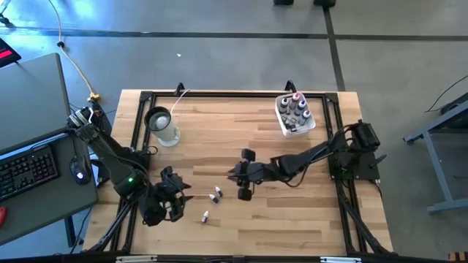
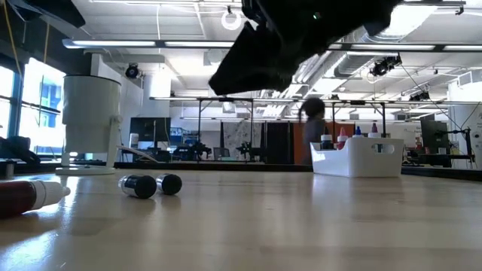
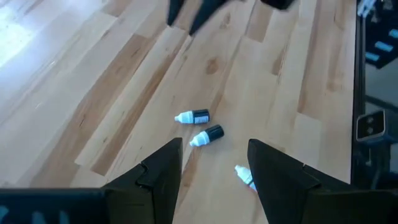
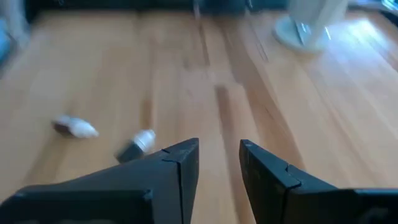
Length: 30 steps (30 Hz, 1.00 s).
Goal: Pick & Place food coloring
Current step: Put the small violet food coloring bottle into the white bin
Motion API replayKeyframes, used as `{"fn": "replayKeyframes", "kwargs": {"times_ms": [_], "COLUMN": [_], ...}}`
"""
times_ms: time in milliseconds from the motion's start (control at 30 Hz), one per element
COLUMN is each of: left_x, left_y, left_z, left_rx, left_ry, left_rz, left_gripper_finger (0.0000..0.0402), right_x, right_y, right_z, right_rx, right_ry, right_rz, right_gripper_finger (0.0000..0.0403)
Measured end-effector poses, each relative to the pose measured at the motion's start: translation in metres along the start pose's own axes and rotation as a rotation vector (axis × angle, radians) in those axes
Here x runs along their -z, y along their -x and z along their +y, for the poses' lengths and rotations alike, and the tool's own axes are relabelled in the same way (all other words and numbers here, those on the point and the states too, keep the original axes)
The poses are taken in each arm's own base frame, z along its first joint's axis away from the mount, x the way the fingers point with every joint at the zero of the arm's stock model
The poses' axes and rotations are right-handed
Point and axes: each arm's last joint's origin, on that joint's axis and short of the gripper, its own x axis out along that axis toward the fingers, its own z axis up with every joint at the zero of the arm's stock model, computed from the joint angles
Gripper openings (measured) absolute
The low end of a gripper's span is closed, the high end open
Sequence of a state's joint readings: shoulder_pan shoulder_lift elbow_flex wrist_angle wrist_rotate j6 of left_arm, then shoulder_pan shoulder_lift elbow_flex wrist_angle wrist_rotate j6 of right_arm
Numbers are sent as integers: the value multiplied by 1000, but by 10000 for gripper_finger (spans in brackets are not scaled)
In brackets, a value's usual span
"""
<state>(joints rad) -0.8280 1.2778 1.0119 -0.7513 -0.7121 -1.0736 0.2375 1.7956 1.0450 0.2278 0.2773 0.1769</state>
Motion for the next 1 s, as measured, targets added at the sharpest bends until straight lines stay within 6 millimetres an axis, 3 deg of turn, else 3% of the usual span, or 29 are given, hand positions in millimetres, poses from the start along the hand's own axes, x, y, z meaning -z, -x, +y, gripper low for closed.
{"fn": "replayKeyframes", "kwargs": {"times_ms": [233, 400, 500, 733, 1000], "left_x": [-1, -1, 1, 7, 6], "left_y": [0, -2, -6, -15, -16], "left_z": [0, -2, -5, -11, -12], "left_rx": [-13, -10, -13, -26, -26], "left_ry": [47, 79, 77, 94, 111], "left_rz": [-26, -44, -44, -23, -47], "left_gripper_finger": [181, 181, 181, 181, 181], "right_x": [10, 4, -1, -14, -6], "right_y": [-7, -34, -44, -39, -33], "right_z": [0, 20, 29, 38, 55], "right_rx": [-30, -136, -65, 125, 37], "right_ry": [-53, -8, 60, 196, 235], "right_rz": [-79, -51, -12, -5, 23], "right_gripper_finger": [108, 108, 108, 108, 107]}}
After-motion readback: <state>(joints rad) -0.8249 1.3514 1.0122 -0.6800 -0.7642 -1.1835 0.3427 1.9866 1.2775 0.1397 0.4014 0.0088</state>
